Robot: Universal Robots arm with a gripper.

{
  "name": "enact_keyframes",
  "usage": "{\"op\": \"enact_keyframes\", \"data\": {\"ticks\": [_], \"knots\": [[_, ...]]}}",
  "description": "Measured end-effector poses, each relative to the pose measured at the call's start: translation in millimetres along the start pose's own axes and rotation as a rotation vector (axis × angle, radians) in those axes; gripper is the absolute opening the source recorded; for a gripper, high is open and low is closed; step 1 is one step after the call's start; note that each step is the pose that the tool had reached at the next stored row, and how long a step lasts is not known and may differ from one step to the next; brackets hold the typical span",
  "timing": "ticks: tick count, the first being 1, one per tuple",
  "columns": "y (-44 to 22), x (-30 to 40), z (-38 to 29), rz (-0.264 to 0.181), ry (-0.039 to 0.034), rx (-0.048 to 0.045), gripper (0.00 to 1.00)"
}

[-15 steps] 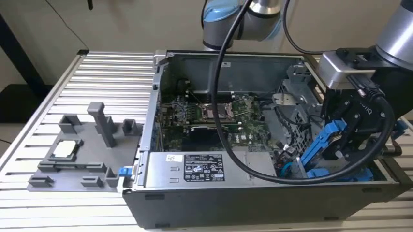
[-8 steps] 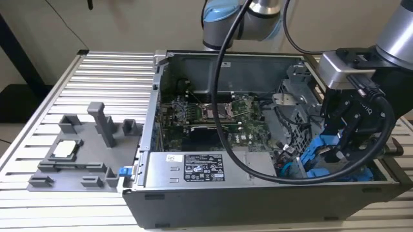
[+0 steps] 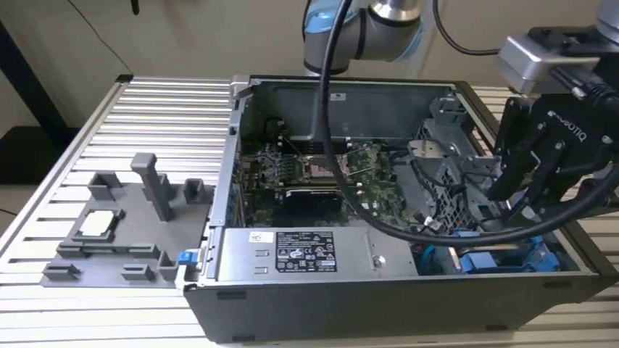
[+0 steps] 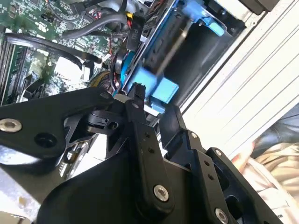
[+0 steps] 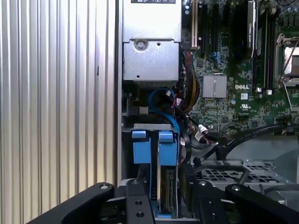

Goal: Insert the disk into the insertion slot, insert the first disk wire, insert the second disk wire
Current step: 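Insert the disk into the insertion slot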

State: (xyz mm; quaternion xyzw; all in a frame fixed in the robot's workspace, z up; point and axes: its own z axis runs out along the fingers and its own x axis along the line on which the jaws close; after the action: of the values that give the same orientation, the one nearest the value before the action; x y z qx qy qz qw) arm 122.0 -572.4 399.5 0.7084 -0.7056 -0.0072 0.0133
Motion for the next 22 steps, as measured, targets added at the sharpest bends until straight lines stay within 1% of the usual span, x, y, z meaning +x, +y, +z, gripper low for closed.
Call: {"op": "enact_keyframes", "data": {"ticks": [2, 3, 4, 5, 6, 12, 13, 14, 15, 16, 19, 21, 22], "knots": [[0.2, 0.0, -8.6, 0.000, -0.0001, 0.0002, 0.41], [0.2, 0.0, -10.3, 0.000, 0.0001, 0.0012, 0.41], [0.3, 0.0, -10.1, 0.000, -0.0005, 0.0038, 0.41], [0.4, 0.0, -10.2, 0.000, -0.0016, 0.0097, 0.41], [0.7, -0.1, -10.2, 0.000, -0.0039, 0.0246, 0.41], [2.4, -0.8, -10.2, 0.001, -0.0099, 0.1334, 0.41], [2.7, -0.9, -10.1, 0.001, -0.0107, 0.1491, 0.41], [2.7, -1.2, -9.6, 0.000, -0.0110, 0.1591, 0.41], [2.7, -2.3, -8.9, -0.001, -0.0111, 0.1669, 0.41], [2.6, -4.5, -8.1, -0.003, -0.0110, 0.1708, 0.41], [2.5, -12.9, -5.6, -0.009, -0.0113, 0.1764, 0.41], [2.4, -15.0, -4.3, -0.011, -0.0120, 0.1791, 0.41], [2.3, -15.0, -3.7, -0.011, -0.0141, 0.1801, 0.41]]}}
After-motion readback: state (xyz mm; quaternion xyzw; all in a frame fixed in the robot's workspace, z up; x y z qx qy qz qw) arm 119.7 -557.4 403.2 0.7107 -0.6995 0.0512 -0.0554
